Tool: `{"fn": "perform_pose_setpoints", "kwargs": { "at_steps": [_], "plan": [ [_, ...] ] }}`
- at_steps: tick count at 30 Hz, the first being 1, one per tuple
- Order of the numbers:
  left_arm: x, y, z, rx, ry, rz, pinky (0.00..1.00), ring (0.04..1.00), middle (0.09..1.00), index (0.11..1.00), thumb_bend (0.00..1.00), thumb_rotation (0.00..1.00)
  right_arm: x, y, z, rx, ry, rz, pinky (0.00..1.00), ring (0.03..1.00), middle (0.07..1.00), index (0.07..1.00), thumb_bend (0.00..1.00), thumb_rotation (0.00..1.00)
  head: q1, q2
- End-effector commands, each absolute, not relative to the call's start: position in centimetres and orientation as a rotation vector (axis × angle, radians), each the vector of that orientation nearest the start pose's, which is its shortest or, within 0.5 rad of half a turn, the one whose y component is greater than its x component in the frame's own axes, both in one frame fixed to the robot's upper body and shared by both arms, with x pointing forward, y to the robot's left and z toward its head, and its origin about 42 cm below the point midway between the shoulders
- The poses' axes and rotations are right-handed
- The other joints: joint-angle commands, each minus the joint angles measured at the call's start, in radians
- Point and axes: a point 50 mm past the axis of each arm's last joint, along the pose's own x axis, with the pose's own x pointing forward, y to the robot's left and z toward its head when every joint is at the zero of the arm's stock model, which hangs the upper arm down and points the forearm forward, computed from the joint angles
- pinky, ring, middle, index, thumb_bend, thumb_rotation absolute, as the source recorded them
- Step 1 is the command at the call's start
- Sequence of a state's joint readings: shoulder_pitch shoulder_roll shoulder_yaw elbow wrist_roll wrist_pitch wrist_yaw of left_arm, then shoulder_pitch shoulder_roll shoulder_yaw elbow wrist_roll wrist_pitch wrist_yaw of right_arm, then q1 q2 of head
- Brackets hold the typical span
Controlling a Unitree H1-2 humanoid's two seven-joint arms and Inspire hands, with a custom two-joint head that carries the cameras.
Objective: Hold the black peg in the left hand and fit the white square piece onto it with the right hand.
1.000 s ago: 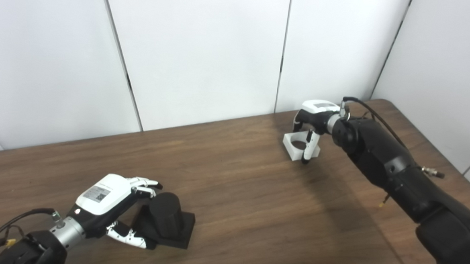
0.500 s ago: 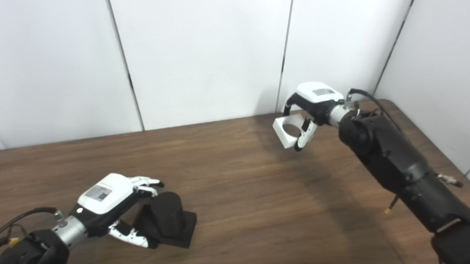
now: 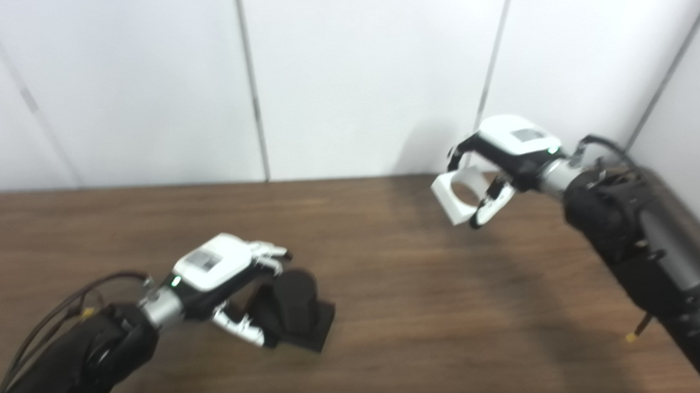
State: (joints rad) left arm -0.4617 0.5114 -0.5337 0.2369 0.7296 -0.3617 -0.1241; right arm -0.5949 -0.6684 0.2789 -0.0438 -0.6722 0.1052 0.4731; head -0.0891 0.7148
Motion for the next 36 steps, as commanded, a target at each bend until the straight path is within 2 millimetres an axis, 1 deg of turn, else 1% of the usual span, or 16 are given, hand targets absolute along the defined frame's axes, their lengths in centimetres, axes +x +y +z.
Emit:
{"fn": "perform_pose_setpoints", "kwargs": {
  "at_steps": [1,4,5,10,15,21,24,28,31,36],
  "plan": [
    [37.9,22.2,13.6,1.432,-0.404,-0.837,0.75,0.854,0.862,0.49,0.52,0.07,42.0,-29.4,34.5,-1.482,-0.33,0.331,0.85,0.852,0.77,0.481,0.52,0.13,0.013,0.004],
    [38.0,21.8,13.7,1.427,-0.407,-0.833,0.75,0.856,0.864,0.49,0.52,0.07,41.7,-28.5,34.8,-1.463,-0.36,0.372,0.84,0.858,0.774,0.48,0.52,0.13,0.034,0.008],
    [38.1,21.6,13.7,1.427,-0.411,-0.832,0.75,0.855,0.864,0.49,0.52,0.07,41.6,-28.2,34.9,-1.456,-0.37,0.384,0.82,0.856,0.772,0.48,0.52,0.13,0.042,0.01],
    [38.2,21.0,13.7,1.428,-0.418,-0.827,0.74,0.853,0.864,0.49,0.52,0.07,41.3,-26.6,34.4,-1.425,-0.425,0.446,0.8,0.855,0.778,0.48,0.52,0.13,0.068,0.017],
    [38.3,20.6,13.8,1.423,-0.413,-0.83,0.76,0.864,0.872,0.489,0.52,0.07,40.7,-24.7,34.1,-1.395,-0.457,0.496,0.83,0.861,0.784,0.48,0.52,0.13,0.079,0.021],
    [38.3,20.0,13.8,1.416,-0.412,-0.83,0.76,0.867,0.876,0.489,0.52,0.07,40.2,-22.3,33.4,-1.354,-0.485,0.55,0.84,0.865,0.785,0.48,0.52,0.13,0.099,0.029],
    [38.2,19.8,13.7,1.41,-0.42,-0.83,0.75,0.859,0.868,0.489,0.52,0.07,40.0,-21.1,33.3,-1.345,-0.506,0.578,0.84,0.865,0.785,0.48,0.52,0.13,0.108,0.031],
    [38.2,19.5,13.6,1.411,-0.409,-0.834,0.76,0.867,0.875,0.489,0.52,0.07,39.9,-19.7,33.3,-1.337,-0.541,0.613,0.83,0.862,0.784,0.48,0.52,0.13,0.122,0.034],
    [38.3,19.2,13.6,1.409,-0.403,-0.836,0.76,0.872,0.88,0.489,0.52,0.07,39.9,-18.9,33.2,-1.336,-0.567,0.632,0.81,0.85,0.779,0.479,0.52,0.13,0.133,0.038],
    [38.4,18.9,13.7,1.407,-0.41,-0.833,0.77,0.872,0.878,0.489,0.52,0.07,39.7,-18.1,33.2,-1.331,-0.569,0.653,0.81,0.847,0.777,0.48,0.52,0.13,0.159,0.041]
  ]
}}
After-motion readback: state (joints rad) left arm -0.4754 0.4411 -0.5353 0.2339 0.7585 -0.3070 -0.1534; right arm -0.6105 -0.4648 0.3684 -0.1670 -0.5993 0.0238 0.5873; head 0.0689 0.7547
